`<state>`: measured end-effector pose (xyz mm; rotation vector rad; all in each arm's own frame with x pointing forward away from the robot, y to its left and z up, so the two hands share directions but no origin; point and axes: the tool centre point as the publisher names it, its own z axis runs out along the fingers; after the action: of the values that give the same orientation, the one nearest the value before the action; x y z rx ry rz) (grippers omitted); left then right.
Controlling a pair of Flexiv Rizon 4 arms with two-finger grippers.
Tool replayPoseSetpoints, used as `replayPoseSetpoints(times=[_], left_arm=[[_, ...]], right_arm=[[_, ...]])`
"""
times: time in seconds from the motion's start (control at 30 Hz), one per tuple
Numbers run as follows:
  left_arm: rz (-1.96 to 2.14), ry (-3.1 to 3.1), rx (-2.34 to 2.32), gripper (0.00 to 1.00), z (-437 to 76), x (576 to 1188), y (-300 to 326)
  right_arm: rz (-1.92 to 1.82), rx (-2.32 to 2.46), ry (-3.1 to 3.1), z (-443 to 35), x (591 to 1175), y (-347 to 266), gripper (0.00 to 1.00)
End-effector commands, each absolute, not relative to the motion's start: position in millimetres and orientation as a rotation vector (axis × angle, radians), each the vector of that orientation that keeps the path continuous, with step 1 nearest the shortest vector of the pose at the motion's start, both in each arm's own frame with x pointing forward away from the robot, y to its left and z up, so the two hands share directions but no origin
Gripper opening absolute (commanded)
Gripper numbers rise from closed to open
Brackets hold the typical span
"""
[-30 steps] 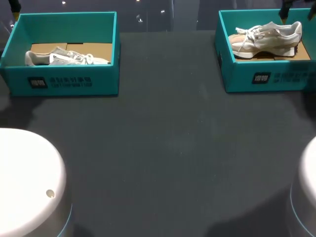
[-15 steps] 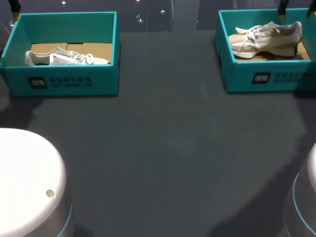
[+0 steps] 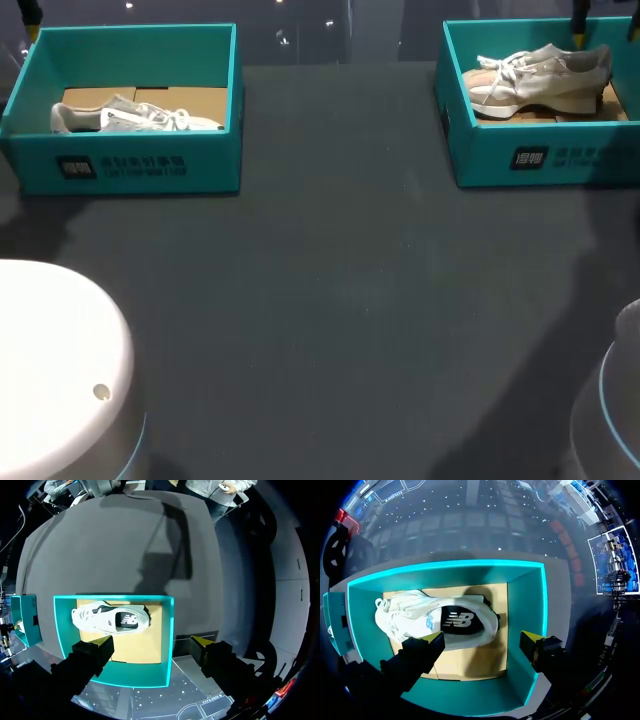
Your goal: Take the shoe out of the shoebox, open the shoe tongue, remove and reinsert the insole, then place the shoe into the shoebox
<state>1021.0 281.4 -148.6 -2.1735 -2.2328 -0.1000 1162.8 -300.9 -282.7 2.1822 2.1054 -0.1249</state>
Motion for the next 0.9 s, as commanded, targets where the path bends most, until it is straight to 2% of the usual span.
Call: replayPoseSetpoints(times=[0.03,0.6,0.67,0.9], left_arm=[[-0.104,-2.232,-2.175,1.00,-148.4,1019.8,281.6],[-0.104,-2.232,-2.175,1.00,-148.4,1019.8,281.6],[-0.104,-2.232,-2.175,1.00,-148.4,1019.8,281.6],[-0.104,-2.232,-2.175,1.00,-148.4,1019.8,281.6]], right_arm=[[-0.156,2.196,2.130,-292.1,1167.9,-304.7,1.00],[-0.108,2.135,2.142,-321.3,1166.4,-315.6,1.00],[-0.101,2.121,2.140,-323.8,1166.0,-315.3,0.93],[-0.090,2.119,2.133,-336.2,1162.8,-318.3,0.94]])
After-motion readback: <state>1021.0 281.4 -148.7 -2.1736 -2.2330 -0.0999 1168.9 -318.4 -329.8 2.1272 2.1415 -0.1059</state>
